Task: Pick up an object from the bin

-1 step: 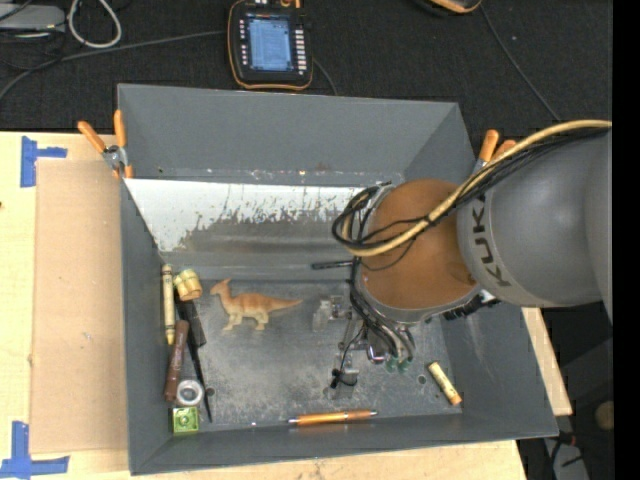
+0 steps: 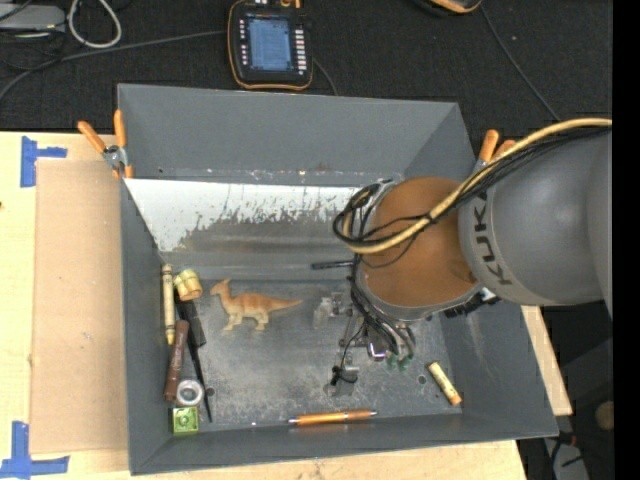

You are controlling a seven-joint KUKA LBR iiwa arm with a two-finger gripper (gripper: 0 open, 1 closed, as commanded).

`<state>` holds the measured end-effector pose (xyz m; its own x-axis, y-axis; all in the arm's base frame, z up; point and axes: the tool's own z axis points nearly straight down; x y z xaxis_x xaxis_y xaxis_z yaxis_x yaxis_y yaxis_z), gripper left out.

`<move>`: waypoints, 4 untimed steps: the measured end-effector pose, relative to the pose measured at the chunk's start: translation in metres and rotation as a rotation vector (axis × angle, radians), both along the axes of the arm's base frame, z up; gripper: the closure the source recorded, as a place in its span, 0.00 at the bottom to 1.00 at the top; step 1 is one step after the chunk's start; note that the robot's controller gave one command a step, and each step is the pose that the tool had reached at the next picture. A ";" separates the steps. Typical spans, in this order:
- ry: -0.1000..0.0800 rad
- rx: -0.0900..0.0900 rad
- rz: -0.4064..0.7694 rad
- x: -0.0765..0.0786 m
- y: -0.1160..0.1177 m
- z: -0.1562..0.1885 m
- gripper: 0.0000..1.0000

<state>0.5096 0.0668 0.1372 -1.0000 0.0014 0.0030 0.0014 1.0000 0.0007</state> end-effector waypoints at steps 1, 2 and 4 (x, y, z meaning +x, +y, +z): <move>-0.001 0.001 0.139 0.071 0.041 -0.067 0.00; -0.007 0.000 -0.139 0.109 0.080 -0.014 0.00; -0.003 0.000 -0.165 0.100 0.090 -0.068 0.00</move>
Offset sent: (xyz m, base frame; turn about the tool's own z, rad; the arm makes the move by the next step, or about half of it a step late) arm 0.1076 0.0789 -0.0151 0.1406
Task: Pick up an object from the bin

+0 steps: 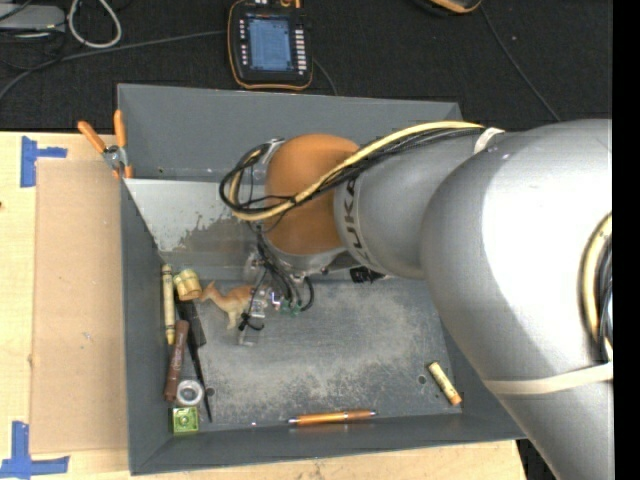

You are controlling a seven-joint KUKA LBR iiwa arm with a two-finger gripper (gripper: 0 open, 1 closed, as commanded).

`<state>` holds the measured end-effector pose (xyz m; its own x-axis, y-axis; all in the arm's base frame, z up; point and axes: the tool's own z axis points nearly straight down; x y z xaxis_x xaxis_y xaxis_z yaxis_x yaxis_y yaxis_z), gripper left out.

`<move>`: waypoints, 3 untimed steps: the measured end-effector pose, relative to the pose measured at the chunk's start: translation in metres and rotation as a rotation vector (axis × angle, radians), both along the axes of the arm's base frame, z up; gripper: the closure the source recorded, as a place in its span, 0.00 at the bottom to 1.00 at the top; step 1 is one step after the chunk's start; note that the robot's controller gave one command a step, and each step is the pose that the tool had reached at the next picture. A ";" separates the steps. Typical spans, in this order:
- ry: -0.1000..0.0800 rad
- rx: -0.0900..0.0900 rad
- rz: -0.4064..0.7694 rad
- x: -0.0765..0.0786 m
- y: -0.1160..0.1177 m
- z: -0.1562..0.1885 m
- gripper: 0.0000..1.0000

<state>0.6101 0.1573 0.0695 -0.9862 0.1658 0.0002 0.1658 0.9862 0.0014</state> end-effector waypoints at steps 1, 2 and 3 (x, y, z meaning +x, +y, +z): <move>0.007 0.000 0.146 -0.004 -0.013 0.000 1.00; 0.007 0.000 0.146 -0.004 -0.013 0.000 1.00; 0.008 0.001 0.146 -0.005 -0.013 0.005 1.00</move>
Offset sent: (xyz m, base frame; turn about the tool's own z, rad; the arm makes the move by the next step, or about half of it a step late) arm 0.0000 0.0000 0.0000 0.0000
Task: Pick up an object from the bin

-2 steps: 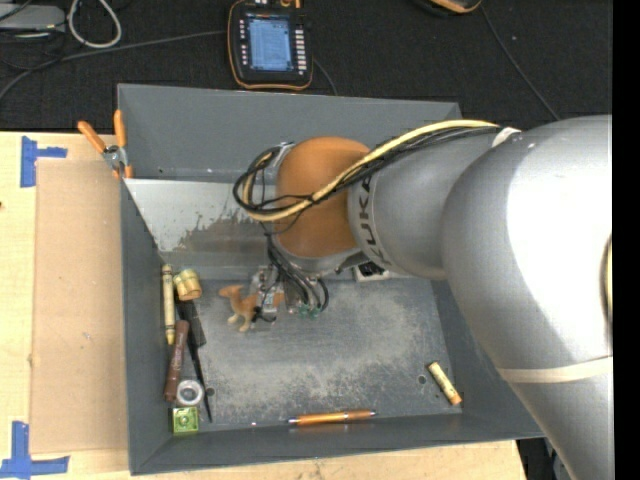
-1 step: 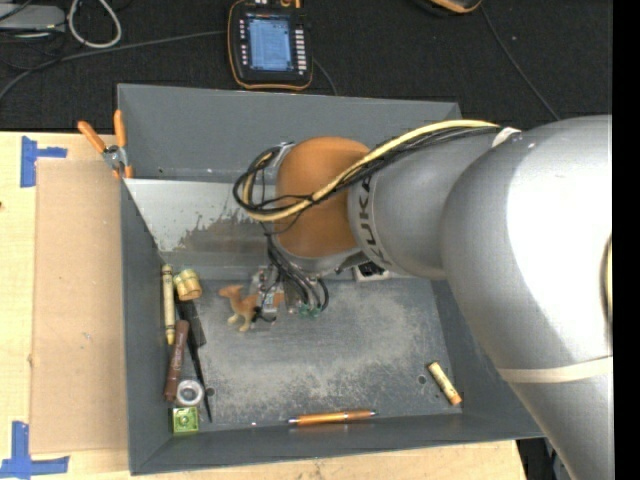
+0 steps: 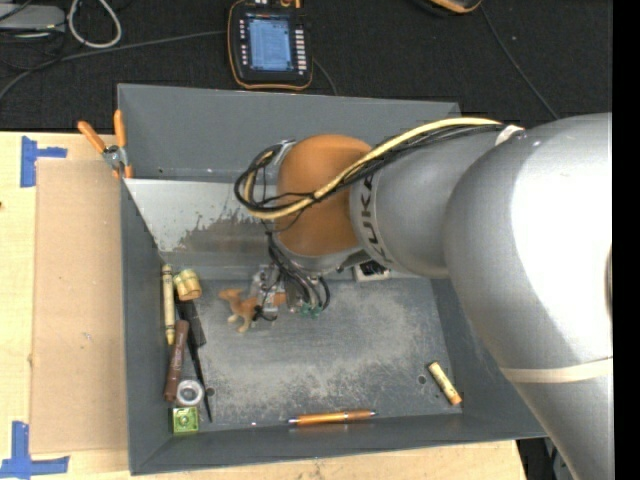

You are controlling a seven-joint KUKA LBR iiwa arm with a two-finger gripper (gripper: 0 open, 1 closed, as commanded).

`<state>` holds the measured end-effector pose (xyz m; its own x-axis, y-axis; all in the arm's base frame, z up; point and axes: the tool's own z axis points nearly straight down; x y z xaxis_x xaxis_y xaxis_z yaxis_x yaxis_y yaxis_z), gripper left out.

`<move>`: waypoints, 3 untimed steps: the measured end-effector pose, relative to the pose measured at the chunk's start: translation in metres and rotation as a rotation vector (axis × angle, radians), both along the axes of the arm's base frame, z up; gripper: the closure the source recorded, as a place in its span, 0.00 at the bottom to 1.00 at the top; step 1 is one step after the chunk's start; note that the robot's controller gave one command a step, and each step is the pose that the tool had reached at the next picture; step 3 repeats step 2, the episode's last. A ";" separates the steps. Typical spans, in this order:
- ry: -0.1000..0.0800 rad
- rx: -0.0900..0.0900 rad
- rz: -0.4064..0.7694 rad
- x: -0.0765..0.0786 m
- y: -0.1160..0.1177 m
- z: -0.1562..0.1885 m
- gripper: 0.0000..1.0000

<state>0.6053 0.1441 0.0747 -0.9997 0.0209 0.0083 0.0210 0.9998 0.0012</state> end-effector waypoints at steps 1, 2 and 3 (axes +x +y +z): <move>0.002 0.000 0.000 -0.001 0.000 0.022 1.00; 0.002 0.000 -0.001 -0.001 0.000 0.045 1.00; 0.002 0.000 -0.001 -0.001 0.000 0.045 1.00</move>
Offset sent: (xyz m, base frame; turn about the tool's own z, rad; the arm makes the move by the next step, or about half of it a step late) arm -0.0007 -0.0001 0.0566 0.0003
